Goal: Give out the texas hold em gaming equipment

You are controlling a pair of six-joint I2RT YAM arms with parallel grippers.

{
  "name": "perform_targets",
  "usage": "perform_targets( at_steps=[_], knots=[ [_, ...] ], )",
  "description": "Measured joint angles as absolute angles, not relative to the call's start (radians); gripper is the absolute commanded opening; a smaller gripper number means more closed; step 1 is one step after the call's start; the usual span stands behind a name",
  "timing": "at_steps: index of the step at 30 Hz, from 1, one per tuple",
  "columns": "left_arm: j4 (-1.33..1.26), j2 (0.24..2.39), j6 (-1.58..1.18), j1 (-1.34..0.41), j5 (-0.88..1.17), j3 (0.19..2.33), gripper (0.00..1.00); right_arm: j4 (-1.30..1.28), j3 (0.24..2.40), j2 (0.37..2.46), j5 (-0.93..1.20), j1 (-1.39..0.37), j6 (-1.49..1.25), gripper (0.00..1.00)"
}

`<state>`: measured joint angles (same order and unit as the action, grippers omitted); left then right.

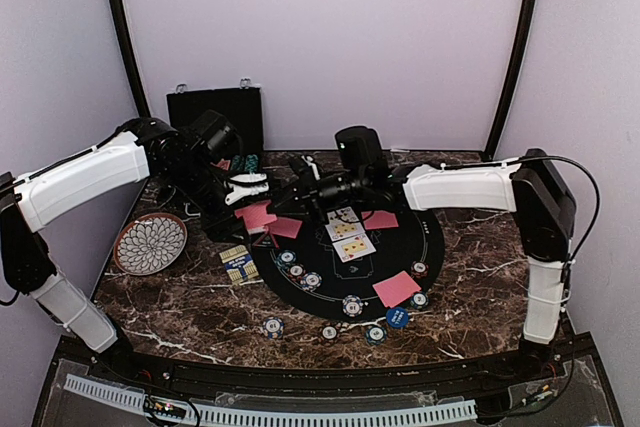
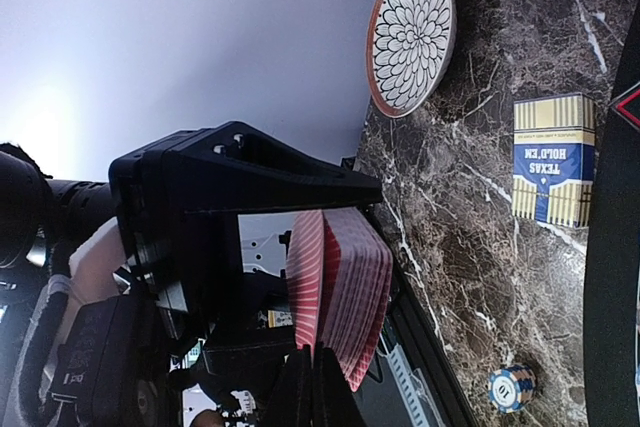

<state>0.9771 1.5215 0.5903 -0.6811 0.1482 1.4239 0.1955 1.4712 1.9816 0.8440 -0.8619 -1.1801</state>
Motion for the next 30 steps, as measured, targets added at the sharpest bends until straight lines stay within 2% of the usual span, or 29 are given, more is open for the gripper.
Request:
perform_targets(
  at_steps=[20, 30],
  knots=[
    [0.967, 1.522, 0.59, -0.682, 0.112, 1.403, 0.0, 0.197, 1.321, 1.851, 0.87, -0.754, -1.168, 0.0],
    [0.966, 1.521, 0.59, -0.68, 0.089, 1.38, 0.0, 0.157, 1.216, 1.747, 0.89, -0.609, -1.106, 0.0]
  ],
)
